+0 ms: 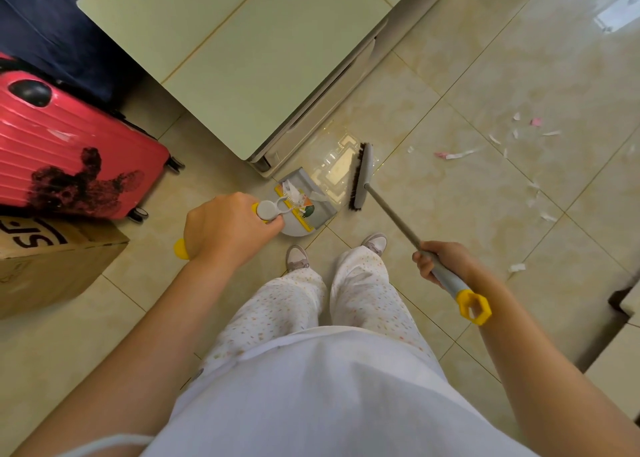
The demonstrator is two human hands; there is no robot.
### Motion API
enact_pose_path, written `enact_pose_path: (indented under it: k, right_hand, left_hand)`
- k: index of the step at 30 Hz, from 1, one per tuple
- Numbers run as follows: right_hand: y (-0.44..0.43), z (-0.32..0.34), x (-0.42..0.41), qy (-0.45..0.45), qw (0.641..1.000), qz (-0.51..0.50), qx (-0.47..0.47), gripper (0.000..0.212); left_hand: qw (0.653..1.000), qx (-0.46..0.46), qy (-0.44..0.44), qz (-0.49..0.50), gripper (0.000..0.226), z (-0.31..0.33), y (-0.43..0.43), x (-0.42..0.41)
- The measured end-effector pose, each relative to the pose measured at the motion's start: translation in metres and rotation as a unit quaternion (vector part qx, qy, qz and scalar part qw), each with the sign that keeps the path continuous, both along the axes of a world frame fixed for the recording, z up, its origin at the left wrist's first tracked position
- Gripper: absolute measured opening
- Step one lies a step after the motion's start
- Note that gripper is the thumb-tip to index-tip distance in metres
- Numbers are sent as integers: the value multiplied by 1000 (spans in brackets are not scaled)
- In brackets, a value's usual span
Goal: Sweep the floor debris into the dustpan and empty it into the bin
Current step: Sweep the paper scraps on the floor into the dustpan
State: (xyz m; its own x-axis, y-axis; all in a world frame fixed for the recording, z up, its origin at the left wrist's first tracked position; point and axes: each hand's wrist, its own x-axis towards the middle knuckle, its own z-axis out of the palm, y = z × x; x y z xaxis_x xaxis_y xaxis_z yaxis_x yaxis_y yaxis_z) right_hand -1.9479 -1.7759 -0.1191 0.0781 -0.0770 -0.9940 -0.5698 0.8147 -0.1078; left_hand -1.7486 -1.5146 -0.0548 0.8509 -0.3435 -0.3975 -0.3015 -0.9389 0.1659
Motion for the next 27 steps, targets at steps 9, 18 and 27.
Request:
enact_pose_path:
  k: [9,18,27]
  right_hand:
    - [-43,6,-15,9,996,27,-83,13]
    - [-138,4,-53,44,981,74,-175,9]
    - [-220,-14,-68,50,976,22,-210,6]
  left_hand:
    - [998,-6,-5,-60,47,3,-65,-17]
    - [988,-4,-15,-151,47,9,-195,-19]
    - [977,11,-40,-208,42,4,-308,-15]
